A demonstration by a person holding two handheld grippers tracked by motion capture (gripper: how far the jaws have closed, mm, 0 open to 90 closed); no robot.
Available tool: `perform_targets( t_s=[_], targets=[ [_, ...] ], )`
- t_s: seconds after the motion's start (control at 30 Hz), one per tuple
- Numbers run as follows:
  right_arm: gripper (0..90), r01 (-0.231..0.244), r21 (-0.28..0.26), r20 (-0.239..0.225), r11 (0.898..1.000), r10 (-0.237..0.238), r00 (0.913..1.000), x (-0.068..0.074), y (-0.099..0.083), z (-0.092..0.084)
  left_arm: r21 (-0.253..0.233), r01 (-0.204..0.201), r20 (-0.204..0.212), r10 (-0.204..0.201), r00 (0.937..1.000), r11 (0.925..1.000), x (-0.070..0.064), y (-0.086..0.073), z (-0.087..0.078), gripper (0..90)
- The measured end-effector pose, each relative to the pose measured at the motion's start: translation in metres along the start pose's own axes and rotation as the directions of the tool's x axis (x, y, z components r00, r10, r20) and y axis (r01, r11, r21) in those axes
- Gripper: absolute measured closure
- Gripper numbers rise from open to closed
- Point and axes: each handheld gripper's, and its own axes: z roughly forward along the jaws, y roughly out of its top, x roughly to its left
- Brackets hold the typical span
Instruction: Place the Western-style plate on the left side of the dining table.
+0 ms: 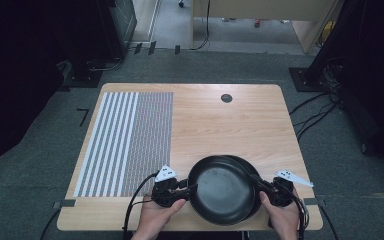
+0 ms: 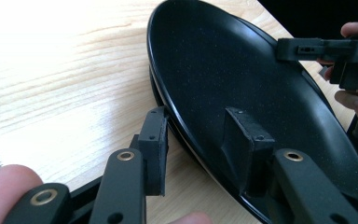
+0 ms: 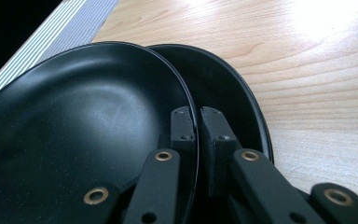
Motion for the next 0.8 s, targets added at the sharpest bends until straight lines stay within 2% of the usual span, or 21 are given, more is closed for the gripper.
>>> perform_targets(
  t_s=[0.2, 0.27, 0.4, 0.53, 0.67, 0.73, 0.8],
  targets=[
    [84.8, -0.008, 0.006, -0.009, 1.000, 0.008, 0.9999, 0.001, -0.001, 0.001, -0.006, 0.009, -0.015, -0.009, 0.9998, 0.9999, 0.004, 0.002, -0.009, 62.4],
    [84.8, -0.010, 0.010, -0.025, 1.000, 0.010, 0.9996, 0.003, -0.001, 0.003, -0.012, 0.016, -0.014, -0.016, 0.9998, 0.9998, 0.008, 0.003, -0.013, 63.5],
    [84.7, -0.009, 0.013, -0.036, 1.000, 0.009, 0.9993, 0.006, -0.003, 0.006, 0.006, 0.009, -0.020, -0.009, 0.9998, 0.9999, 0.009, 0.002, -0.012, 65.4],
    [83.4, -0.027, 0.017, -0.036, 0.999, 0.028, 0.9990, 0.008, -0.004, 0.007, 0.010, -0.011, -0.026, 0.011, 0.9996, 0.9999, 0.007, 0.001, -0.011, 64.5],
    [79.6, -0.057, 0.025, -0.051, 0.998, 0.058, 0.9970, 0.007, -0.005, 0.006, 0.007, -0.009, -0.023, 0.010, 0.9997, 0.9999, 0.008, 0.000, -0.011, 64.6],
    [77.5, -0.080, 0.039, -0.061, 0.996, 0.082, 0.9947, 0.008, -0.006, 0.005, 0.013, -0.037, -0.046, 0.038, 0.9982, 0.9992, 0.007, -0.001, -0.011, 65.5],
    [76.5, -0.095, 0.043, -0.069, 0.995, 0.098, 0.9928, 0.008, -0.007, 0.005, 0.009, -0.031, -0.041, 0.031, 0.9987, 0.9995, 0.008, -0.002, -0.011, 66.1]
  ],
)
